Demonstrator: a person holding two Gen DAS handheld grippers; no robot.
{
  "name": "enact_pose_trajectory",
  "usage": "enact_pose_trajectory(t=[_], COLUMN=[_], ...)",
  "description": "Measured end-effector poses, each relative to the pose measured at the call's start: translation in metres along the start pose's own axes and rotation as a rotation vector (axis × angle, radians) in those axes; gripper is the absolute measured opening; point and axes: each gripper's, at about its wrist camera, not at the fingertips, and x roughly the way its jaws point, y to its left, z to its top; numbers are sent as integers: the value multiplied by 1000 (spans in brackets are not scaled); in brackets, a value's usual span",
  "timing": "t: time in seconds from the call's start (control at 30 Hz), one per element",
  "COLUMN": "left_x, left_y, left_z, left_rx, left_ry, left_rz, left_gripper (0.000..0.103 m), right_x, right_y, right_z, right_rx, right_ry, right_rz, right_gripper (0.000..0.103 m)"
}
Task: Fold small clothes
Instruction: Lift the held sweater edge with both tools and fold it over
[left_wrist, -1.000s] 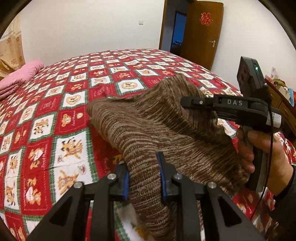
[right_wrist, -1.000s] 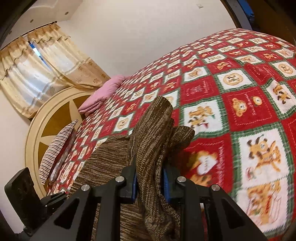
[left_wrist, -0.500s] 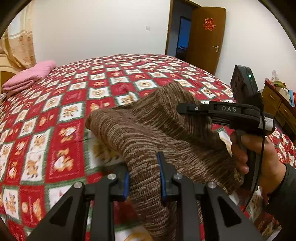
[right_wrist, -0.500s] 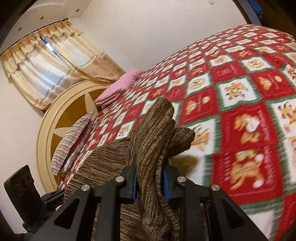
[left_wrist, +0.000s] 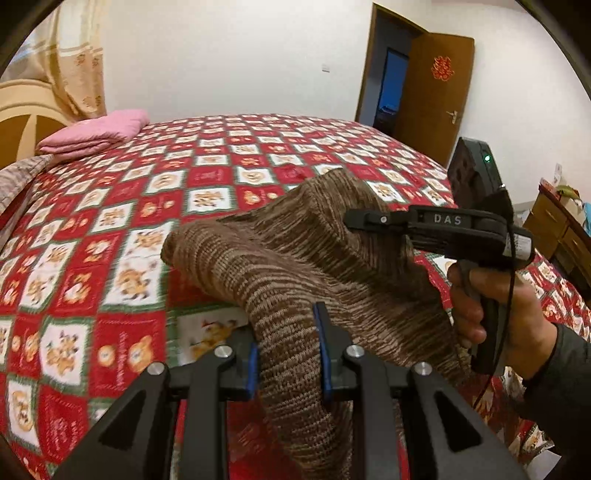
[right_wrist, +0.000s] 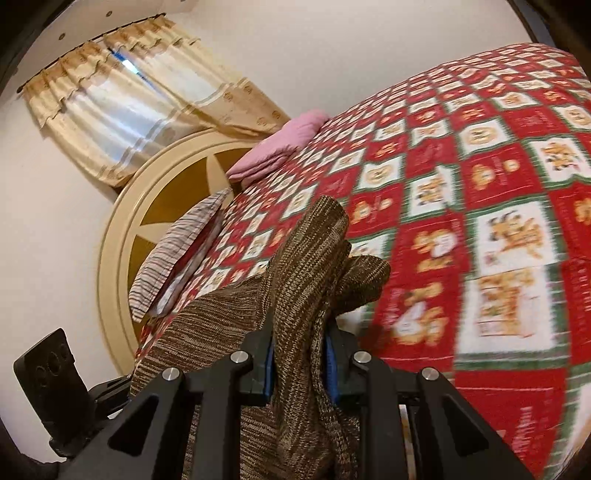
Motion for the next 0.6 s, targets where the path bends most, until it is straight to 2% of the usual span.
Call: enact_pose_trajectory(t=[0.37, 0.6], left_x=[-60, -86], left_y=[49, 70], left_z=[-20, -31], left_rx=[-72, -76], left_ry=[-82, -119], left_rz=[70, 149], left_gripper=[26, 26], right_x=[47, 80], right_y=[67, 109], right_z=[-6, -9], right_rx=[-69, -114], right_ry=[60, 102], right_rz=[111, 168], right_gripper=[22, 22])
